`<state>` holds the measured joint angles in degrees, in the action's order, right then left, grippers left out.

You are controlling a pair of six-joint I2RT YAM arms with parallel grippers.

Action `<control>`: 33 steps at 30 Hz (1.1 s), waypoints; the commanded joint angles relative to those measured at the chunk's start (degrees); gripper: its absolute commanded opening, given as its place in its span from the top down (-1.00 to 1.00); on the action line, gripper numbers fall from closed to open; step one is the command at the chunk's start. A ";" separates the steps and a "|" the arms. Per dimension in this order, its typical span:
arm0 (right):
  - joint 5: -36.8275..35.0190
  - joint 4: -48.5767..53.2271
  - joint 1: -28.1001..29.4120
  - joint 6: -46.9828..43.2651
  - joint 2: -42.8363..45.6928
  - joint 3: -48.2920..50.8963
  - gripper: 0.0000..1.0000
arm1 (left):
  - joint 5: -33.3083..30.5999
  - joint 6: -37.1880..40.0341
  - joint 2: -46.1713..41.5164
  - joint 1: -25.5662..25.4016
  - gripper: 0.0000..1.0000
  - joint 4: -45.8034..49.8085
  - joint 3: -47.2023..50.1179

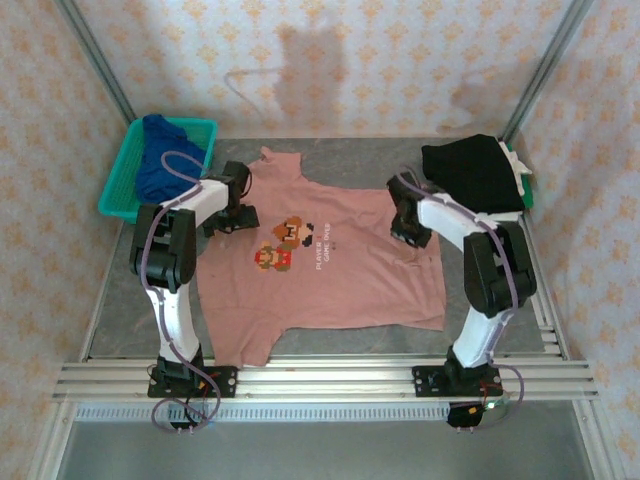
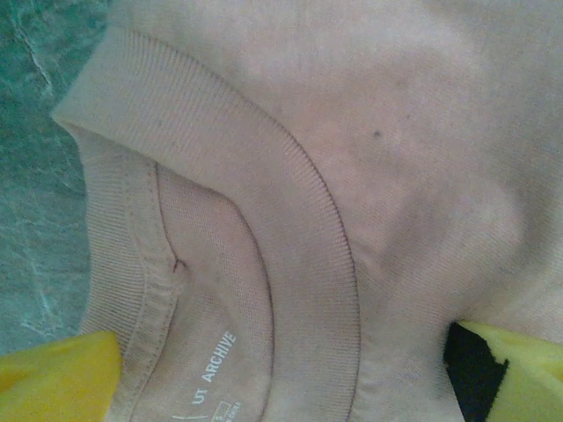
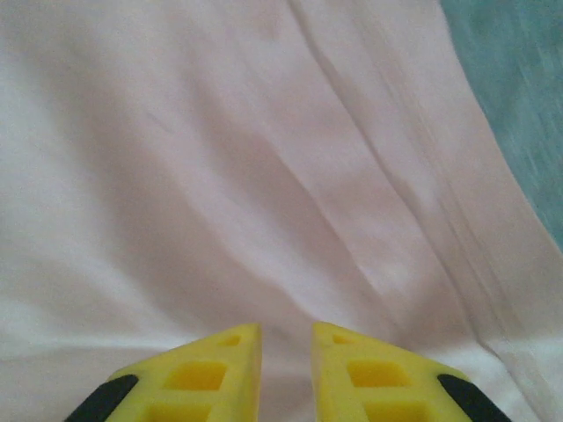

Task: Fold and stack the t-shirts

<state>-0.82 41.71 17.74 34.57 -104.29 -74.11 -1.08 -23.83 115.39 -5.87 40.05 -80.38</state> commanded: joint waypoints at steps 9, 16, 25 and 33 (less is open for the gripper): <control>-0.68 5.28 -3.03 -4.26 -23.93 -26.14 0.60 | 8.10 -6.25 -5.62 1.91 -0.88 -3.84 13.49; 1.92 11.07 -4.29 -4.58 -35.57 -43.02 0.60 | 10.91 -6.25 -11.13 2.09 -0.89 -3.97 16.83; 4.81 17.45 -4.88 -7.83 -50.17 -73.32 0.60 | 10.39 -4.90 -2.79 2.18 -0.93 0.55 0.13; 0.91 20.93 -4.83 -8.53 -37.39 -67.95 0.52 | 10.42 -3.26 12.63 2.01 -0.89 6.50 -22.75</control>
<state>2.57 59.35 13.28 27.11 -150.67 -145.27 9.65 -28.42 124.11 -4.01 41.23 -97.34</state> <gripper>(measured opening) 0.238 0.947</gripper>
